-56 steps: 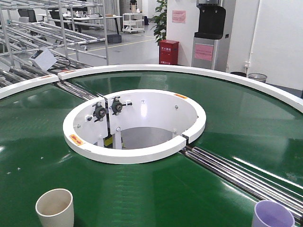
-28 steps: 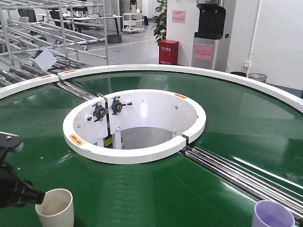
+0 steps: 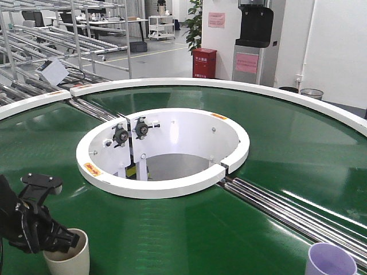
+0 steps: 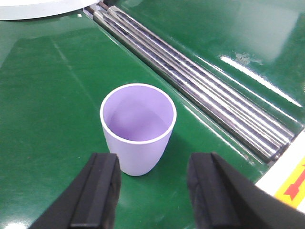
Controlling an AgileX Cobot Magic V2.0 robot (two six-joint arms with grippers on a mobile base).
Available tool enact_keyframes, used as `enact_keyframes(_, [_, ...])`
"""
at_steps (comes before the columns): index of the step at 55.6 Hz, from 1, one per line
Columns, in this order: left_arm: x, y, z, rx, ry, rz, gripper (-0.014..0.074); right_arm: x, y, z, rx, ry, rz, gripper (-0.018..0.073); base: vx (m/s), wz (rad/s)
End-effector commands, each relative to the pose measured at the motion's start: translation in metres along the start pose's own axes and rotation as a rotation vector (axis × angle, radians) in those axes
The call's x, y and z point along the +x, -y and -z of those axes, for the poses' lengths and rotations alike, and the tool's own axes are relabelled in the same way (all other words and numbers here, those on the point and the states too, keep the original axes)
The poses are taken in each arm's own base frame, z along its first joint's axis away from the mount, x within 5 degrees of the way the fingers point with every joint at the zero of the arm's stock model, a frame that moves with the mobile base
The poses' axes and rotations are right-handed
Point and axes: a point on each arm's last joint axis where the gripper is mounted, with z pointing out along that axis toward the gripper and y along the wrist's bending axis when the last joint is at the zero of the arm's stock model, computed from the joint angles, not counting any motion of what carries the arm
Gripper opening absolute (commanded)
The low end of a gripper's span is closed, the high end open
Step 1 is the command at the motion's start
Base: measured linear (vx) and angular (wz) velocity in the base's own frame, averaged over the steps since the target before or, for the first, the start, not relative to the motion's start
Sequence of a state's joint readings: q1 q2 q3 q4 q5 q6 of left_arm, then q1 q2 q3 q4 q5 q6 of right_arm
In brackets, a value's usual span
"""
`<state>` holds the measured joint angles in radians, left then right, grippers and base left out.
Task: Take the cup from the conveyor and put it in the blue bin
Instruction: 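Lower left gripper onto cream cup and right gripper onto lavender cup, close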
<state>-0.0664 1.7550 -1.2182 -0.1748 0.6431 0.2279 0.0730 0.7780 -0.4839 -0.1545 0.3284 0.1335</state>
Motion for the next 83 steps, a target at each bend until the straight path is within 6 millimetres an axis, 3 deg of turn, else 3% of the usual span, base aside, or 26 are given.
enact_keyframes(1, [-0.014,0.004,0.019,0.004,0.09,0.0,0.0444,-0.017,0.0,0.005,-0.003,0.097,0.013,0.0411,0.0,0.0])
enact_keyframes(10, [-0.011,0.005,0.019,0.01,0.062,-0.018,0.0426,-0.026,0.006,0.009,0.032,0.038,-0.081,0.0411,0.0,0.0])
enact_keyframes(18, [-0.008,0.005,0.019,0.018,0.029,-0.06,0.0365,-0.054,0.022,0.011,0.14,-0.091,-0.218,0.0411,0.0,0.0])
enact_keyframes(27, [-0.008,0.005,0.019,0.017,0.032,-0.06,0.0283,-0.084,0.039,-0.01,0.188,-0.169,-0.162,0.0411,0.0,0.0])
enact_keyframes(33, [-0.009,0.005,0.019,0.016,0.035,-0.06,0.0231,-0.092,0.041,-0.037,0.157,-0.282,-0.123,0.0411,0.0,0.0])
enact_keyframes(46, [-0.009,0.005,0.019,0.015,0.04,-0.06,0.0143,-0.096,0.036,-0.093,0.038,-0.394,-0.131,0.041,0.0,0.0])
enact_keyframes(67, [-0.009,0.004,0.019,0.013,0.039,-0.057,0.0127,-0.081,0.039,-0.143,0.037,-0.441,-0.136,0.0408,0.0,0.0])
enact_keyframes(68, [-0.009,0.004,0.019,0.013,0.039,-0.057,0.0127,-0.074,0.04,-0.155,0.037,-0.463,-0.137,0.0399,0.0,0.0])
enact_keyframes(83, [-0.009,0.004,0.019,0.013,0.039,-0.057,0.0128,-0.065,0.04,-0.168,0.035,-0.497,-0.143,0.0312,0.0,0.0])
